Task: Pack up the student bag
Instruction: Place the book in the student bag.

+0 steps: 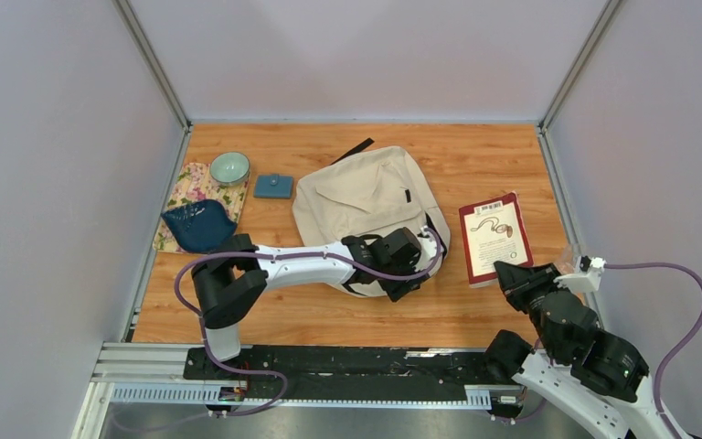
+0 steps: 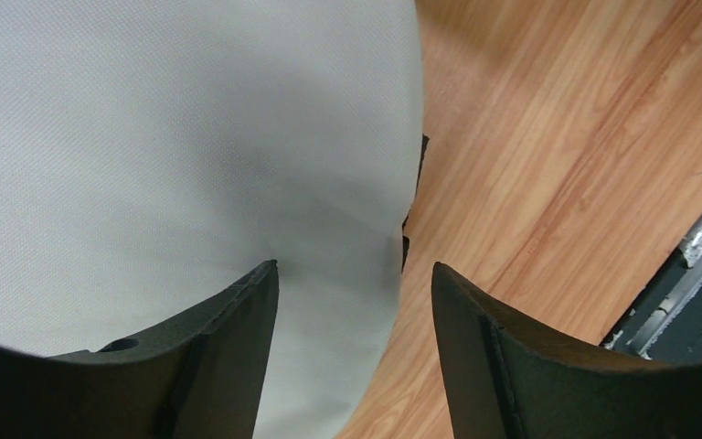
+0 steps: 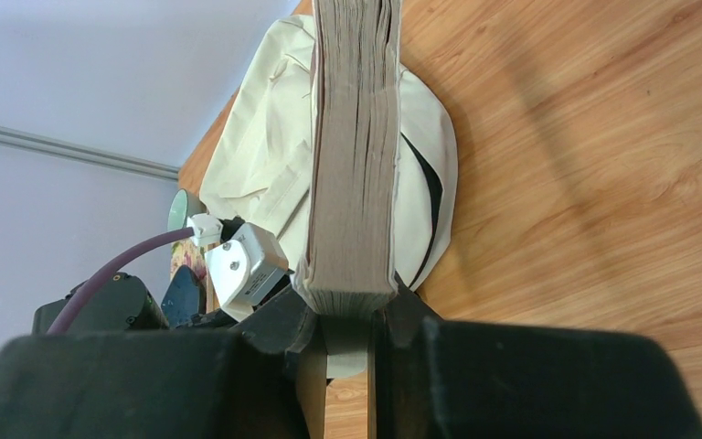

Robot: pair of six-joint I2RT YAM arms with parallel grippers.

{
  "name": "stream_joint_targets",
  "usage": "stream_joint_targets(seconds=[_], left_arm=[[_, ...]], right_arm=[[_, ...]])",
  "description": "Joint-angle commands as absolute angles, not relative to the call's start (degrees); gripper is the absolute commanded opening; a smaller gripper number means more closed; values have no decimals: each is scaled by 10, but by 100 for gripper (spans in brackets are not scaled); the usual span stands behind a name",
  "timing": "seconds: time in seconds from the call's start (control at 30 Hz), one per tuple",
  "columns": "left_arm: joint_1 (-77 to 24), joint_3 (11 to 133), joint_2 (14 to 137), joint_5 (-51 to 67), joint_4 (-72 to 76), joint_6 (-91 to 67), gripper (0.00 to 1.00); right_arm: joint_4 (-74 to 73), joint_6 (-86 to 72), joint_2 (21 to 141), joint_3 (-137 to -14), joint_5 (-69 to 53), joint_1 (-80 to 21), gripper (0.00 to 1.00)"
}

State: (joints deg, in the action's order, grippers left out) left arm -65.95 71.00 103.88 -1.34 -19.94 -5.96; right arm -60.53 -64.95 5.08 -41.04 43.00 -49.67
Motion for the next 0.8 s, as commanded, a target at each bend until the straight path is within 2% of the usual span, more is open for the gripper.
stream_joint_targets(seconds=[0.0, 0.07, 0.1, 0.4, 0.53, 0.77], left_arm=[[-664, 739, 1050, -47, -207, -43, 65], [-664, 740, 1055, -49, -208, -43, 58], [-664, 740, 1056, -50, -209, -43, 51], [-664, 742, 1048, -56, -209, -47, 6], [-664, 741, 1030, -50, -210, -48, 0], [-664, 741, 968, -53, -197, -55, 0]], right_arm=[[-576, -669, 38, -410, 435, -496, 0], [-576, -671, 37, -406, 434, -497, 0], [-577, -671, 36, -407, 434, -497, 0], [-591, -682, 30, -406, 435, -497, 0], [-607, -689, 23, -408, 438, -497, 0], [-647, -701, 10, -419, 445, -497, 0]])
